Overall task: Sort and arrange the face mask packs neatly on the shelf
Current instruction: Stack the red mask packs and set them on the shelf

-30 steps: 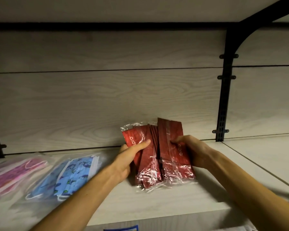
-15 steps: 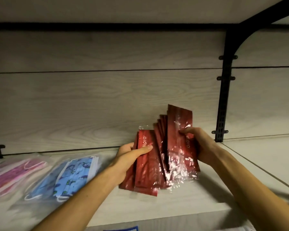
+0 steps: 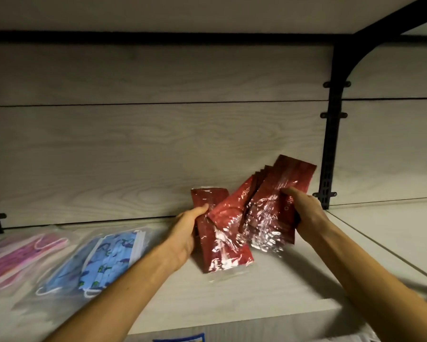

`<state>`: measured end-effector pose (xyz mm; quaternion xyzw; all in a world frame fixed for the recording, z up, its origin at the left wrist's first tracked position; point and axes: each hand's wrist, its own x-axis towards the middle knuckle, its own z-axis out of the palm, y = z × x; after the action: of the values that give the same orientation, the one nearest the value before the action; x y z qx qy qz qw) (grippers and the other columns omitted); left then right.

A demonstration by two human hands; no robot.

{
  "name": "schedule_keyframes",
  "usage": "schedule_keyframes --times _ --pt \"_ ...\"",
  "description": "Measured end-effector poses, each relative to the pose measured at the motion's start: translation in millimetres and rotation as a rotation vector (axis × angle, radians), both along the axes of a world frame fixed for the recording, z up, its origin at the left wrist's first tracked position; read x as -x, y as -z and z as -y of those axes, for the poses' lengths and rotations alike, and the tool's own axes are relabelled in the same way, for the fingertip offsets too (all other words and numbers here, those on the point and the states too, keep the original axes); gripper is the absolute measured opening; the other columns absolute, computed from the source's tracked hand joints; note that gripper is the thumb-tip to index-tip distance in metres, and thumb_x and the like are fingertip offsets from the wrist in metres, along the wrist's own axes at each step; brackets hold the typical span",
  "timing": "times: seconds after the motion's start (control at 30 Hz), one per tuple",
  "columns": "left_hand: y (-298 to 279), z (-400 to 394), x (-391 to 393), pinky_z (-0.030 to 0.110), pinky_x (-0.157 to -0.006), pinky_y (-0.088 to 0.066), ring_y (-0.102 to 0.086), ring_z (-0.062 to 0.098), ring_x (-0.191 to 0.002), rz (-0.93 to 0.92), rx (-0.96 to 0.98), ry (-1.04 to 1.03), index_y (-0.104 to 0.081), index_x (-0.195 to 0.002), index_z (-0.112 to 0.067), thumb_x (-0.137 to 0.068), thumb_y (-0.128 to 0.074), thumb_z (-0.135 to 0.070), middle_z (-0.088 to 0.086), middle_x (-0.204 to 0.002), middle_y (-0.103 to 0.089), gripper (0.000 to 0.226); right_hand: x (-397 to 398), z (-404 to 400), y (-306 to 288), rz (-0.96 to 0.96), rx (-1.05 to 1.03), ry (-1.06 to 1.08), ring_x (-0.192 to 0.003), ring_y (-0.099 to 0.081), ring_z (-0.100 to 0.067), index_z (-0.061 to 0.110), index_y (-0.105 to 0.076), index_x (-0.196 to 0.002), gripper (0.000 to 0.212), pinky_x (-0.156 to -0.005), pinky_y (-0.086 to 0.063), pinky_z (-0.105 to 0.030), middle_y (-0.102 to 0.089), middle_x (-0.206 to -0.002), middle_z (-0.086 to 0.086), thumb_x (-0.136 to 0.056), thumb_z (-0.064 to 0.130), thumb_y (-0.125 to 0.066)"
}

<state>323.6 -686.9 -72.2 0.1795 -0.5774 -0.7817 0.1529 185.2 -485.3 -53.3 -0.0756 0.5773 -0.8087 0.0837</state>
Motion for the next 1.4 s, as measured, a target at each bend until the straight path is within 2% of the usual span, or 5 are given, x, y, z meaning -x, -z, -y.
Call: schedule_keyframes --times 0.23,0.5,0.73,1.2,1.4 --pt "5.9 6.4 2.7 0.049 -0.1 -0.054 -0.07 0.036 -0.101 -0.07 0.031 -0.048 -0.064 -0.119 0.0 -0.081 -0.071 0.008 0.022 -0.11 -0.074 0.04 -6.9 4.3 0.1 0.002 0.047 -0.133 -0.066 -0.061 -0.021 0.003 -0.06 -0.106 0.016 -0.067 -0.053 -0.034 -0.063 -0.079 -0.01 -0.095 0.014 -0.055" --pt "8.1 17.4 4.9 0.037 -0.068 -0.061 -0.077 0.026 -0.085 -0.071 0.138 -0.073 -0.074 -0.109 -0.02 -0.074 -0.086 -0.04 0.007 -0.095 -0.079 0.042 -9.5 -13.0 -20.0 -0.182 -0.041 -0.139 -0.052 -0.058 -0.016 0.011 -0.063 -0.088 0.015 -0.055 -0.048 -0.03 -0.059 -0.066 -0.004 -0.087 0.021 -0.052" --pt "3.1 10.6 4.6 0.046 -0.088 -0.059 -0.077 0.03 -0.093 -0.03 0.094 0.017 -0.082 -0.098 -0.024 -0.067 -0.077 -0.072 0.011 -0.101 -0.079 0.057 -14.5 3.5 -2.8 -0.197 -0.563 -0.458 -0.075 -0.074 -0.029 0.002 -0.07 -0.105 0.032 -0.067 -0.061 -0.033 -0.077 -0.092 -0.016 -0.089 0.031 -0.066" --pt "-11.2 -13.7 10.4 0.048 -0.108 -0.049 -0.069 0.029 -0.115 -0.239 0.147 0.132 -0.066 -0.126 -0.008 -0.085 -0.075 -0.017 0.016 -0.121 -0.072 0.043 -33.4 30.4 -1.2 -0.422 -0.275 -0.139 -0.08 -0.072 -0.009 0.018 -0.054 -0.121 0.036 -0.061 -0.055 -0.018 -0.072 -0.104 -0.005 -0.087 0.018 -0.068" --pt "-19.1 -41.6 3.8 0.038 -0.114 -0.039 -0.048 0.015 -0.138 -0.252 0.336 0.051 -0.044 -0.149 -0.018 -0.066 -0.084 -0.051 0.001 -0.151 -0.05 0.098 -52.7 -1.0 13.2 -0.609 -0.097 -0.209 -0.106 -0.069 -0.016 0.023 -0.045 -0.136 0.068 -0.079 -0.058 -0.026 -0.069 -0.117 -0.004 -0.073 0.011 -0.066"
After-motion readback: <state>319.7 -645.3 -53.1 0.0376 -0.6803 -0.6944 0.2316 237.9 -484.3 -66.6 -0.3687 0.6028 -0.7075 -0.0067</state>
